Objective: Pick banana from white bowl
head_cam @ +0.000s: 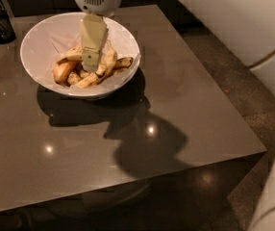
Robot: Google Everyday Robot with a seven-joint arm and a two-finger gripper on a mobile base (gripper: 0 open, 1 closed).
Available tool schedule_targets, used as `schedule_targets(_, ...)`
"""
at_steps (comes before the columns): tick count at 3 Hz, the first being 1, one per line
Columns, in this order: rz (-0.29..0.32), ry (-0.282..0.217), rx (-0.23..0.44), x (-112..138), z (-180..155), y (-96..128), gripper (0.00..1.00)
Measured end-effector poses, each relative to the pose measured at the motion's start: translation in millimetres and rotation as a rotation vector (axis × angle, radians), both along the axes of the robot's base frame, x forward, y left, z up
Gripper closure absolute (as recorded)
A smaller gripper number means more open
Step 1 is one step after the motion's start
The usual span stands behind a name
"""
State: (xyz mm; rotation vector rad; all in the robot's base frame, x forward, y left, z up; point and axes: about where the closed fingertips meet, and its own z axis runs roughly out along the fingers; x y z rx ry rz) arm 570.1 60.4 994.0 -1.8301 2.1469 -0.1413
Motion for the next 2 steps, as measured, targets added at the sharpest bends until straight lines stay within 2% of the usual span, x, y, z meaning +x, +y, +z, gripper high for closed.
schedule_targets(1,0.053,0.007,-0.023,-1,-6,30,0.01)
schedule_targets(2,0.097,0.034,-0.015,1,-11,49,0.03)
